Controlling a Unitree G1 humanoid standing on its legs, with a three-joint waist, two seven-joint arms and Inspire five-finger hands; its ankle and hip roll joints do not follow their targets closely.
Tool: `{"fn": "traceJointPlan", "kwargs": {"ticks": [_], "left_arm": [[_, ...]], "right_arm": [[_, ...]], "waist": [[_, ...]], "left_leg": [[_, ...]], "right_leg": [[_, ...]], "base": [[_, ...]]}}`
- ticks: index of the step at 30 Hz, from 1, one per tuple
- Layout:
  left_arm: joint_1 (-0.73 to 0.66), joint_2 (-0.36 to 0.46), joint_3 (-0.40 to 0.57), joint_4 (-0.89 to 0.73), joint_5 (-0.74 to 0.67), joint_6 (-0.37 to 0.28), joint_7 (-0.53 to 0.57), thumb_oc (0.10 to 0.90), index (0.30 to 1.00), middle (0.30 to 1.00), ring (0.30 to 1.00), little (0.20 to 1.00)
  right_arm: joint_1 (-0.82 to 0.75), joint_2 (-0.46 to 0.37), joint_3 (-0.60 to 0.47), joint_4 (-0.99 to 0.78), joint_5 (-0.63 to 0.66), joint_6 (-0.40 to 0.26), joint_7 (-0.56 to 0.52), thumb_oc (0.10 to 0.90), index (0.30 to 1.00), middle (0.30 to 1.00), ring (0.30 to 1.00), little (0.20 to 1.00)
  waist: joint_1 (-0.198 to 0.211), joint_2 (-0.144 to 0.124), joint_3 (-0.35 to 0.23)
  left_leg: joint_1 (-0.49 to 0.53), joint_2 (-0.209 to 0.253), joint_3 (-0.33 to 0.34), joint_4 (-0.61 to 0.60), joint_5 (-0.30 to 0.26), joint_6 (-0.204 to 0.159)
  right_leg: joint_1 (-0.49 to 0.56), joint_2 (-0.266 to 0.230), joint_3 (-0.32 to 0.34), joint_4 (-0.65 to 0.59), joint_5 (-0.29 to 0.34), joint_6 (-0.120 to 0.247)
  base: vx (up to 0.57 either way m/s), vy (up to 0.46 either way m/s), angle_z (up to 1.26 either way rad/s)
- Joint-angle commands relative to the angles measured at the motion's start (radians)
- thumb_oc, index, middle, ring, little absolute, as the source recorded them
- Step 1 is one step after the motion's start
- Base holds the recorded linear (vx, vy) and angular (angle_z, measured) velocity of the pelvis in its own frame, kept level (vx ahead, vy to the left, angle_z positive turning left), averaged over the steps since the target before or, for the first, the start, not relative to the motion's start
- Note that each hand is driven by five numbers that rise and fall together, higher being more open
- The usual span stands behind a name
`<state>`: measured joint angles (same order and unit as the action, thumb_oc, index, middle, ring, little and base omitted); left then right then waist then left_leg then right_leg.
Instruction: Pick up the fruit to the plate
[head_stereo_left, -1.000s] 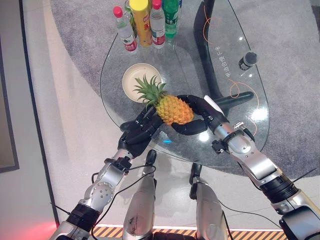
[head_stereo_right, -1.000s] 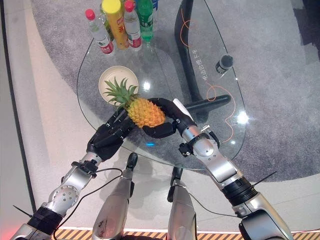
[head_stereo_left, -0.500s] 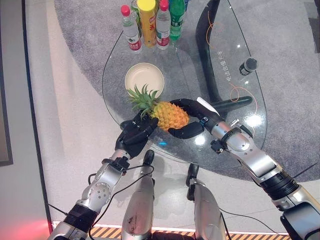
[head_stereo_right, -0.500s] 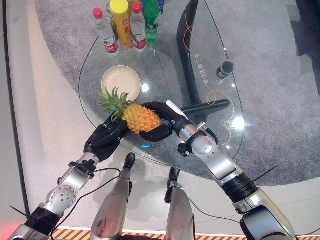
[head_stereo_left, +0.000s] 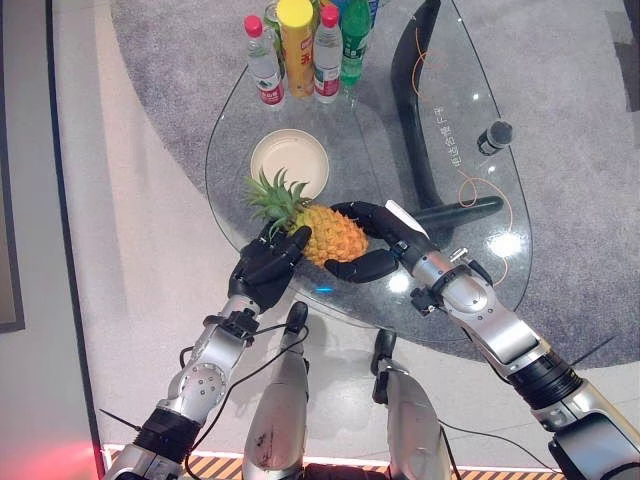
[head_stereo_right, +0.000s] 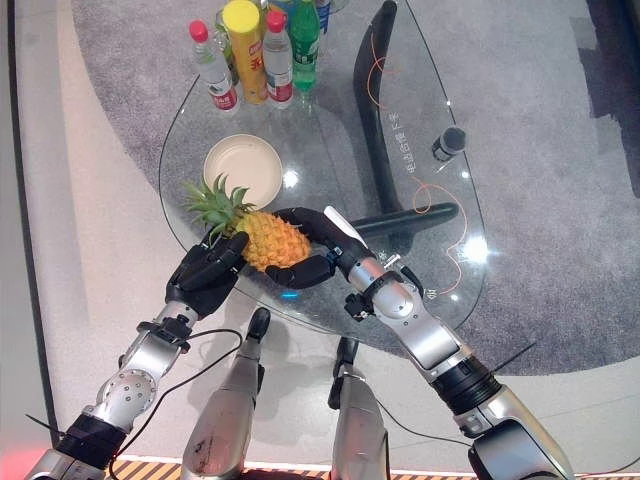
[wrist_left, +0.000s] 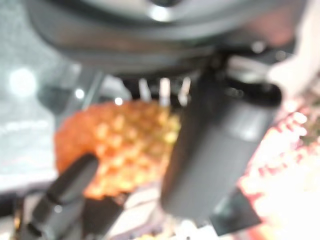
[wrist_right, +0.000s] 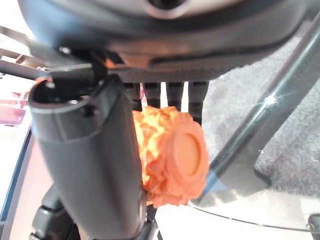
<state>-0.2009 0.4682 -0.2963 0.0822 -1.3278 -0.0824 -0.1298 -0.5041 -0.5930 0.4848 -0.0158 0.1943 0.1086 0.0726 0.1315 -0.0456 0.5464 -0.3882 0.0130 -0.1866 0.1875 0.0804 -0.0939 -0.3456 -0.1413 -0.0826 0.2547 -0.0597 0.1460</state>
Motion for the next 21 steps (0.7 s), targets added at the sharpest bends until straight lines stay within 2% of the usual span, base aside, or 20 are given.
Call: {"fn": "traceJointPlan", "kwargs": {"ticks": [1,10,16,19,21], "left_arm": [[-0.115,-0.050,0.053,-0.240,-0.004,-0.062,-0.084,0.800,0.900,0.900,0.900,0.900],[-0.121,-0.073,0.022,-0.234,0.003,-0.067,-0.083,0.800,0.900,0.900,0.900,0.900],[-0.117,-0.074,0.013,-0.240,0.006,-0.075,-0.080,0.800,0.900,0.900,0.900,0.900],[-0.111,-0.070,0.006,-0.251,-0.002,-0.121,-0.071,0.800,0.900,0.900,0.900,0.900],[-0.111,-0.071,0.013,-0.257,-0.044,-0.197,-0.078,0.800,0.900,0.900,0.900,0.900]], "right_arm": [[-0.052,0.029,0.013,-0.232,-0.011,-0.106,0.089,0.100,0.300,0.300,0.300,0.200],[-0.109,0.048,0.087,-0.251,-0.020,-0.080,0.243,0.100,0.300,0.300,0.300,0.200],[-0.156,0.035,0.171,-0.266,-0.041,-0.008,0.384,0.100,0.300,0.300,0.300,0.200],[-0.168,0.031,0.205,-0.258,-0.035,0.001,0.382,0.100,0.300,0.300,0.300,0.200],[-0.174,0.037,0.212,-0.250,-0.028,0.005,0.365,0.100,0.300,0.300,0.300,0.200]], "waist": [[-0.014,-0.033,-0.026],[-0.007,-0.016,-0.026],[0.007,-0.015,-0.026],[0.016,-0.019,-0.026],[0.022,-0.025,-0.026]], "left_leg": [[0.057,-0.121,0.048,0.063,-0.141,0.101],[0.048,-0.126,0.040,0.063,-0.133,0.093],[0.041,-0.127,0.034,0.066,-0.131,0.090],[0.039,-0.126,0.028,0.064,-0.129,0.091],[0.038,-0.127,0.024,0.065,-0.130,0.091]], "right_leg": [[0.063,0.104,0.012,-0.080,0.060,-0.042],[0.052,0.102,0.016,-0.072,0.054,-0.045],[0.046,0.101,0.014,-0.066,0.051,-0.047],[0.043,0.101,0.008,-0.065,0.051,-0.047],[0.042,0.102,0.005,-0.063,0.051,-0.047]], "base": [[0.00,0.000,0.00],[0.00,0.000,0.00],[0.00,0.000,0.00],[0.00,0.000,0.00],[0.02,-0.040,0.01]]}}
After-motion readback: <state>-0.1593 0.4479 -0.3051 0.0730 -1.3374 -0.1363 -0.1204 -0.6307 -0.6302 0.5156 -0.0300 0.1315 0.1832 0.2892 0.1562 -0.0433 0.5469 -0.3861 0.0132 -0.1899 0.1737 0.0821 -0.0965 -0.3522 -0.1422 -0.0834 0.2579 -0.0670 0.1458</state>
